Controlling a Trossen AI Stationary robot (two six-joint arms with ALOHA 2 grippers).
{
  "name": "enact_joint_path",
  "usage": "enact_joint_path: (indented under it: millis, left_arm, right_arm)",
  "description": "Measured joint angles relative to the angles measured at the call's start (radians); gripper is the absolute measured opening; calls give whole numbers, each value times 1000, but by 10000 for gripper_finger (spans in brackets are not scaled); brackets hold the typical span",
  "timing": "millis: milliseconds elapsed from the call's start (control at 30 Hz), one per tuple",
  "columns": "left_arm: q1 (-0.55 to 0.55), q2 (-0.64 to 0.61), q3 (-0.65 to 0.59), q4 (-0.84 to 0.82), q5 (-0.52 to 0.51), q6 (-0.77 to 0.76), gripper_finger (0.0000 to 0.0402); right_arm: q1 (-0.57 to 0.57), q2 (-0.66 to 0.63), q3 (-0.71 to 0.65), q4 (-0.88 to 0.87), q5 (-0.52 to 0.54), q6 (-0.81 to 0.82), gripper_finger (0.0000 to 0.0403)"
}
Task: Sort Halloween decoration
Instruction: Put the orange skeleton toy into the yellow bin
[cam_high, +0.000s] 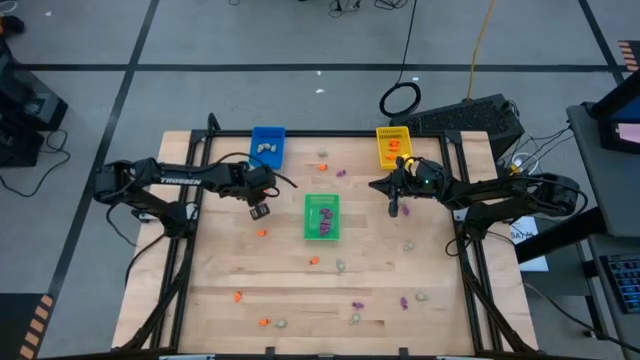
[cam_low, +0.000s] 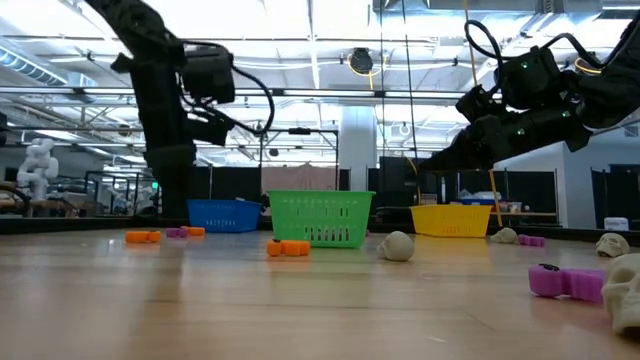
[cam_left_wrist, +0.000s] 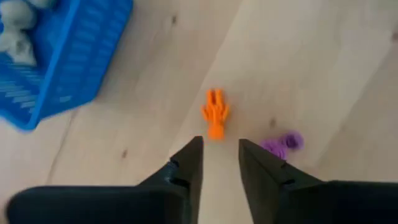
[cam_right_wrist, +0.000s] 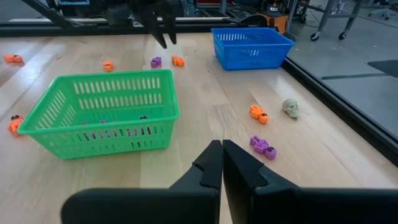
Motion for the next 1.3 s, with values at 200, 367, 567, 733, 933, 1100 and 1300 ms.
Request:
enact_joint_path:
  millis: [200,367,567,733,933,1100,1300]
  left_arm:
    - [59,0,-66,121,93,43,129]
    - [101,0,-100,140,93,43,118]
    - [107,0,-141,254,110,101,94]
    - [107,0,-172,301,136,119,90]
    - [108,-2,-192,312,139,126,90]
    - [108,-3,-214,322,146,140,59]
    - [107,-4,-217,351,144,143,12]
  right_arm:
    - [0,0,0,0,0,3,0]
    - [0,0,0,0,0,3,0]
    - [0,0,0,1,0,3,0]
    - [0,0,0,1,0,3,0]
    - [0,0,0,2,0,4,0]
    - [0,0,0,4,0,4,0]
    - [0,0,0,4,0,4,0]
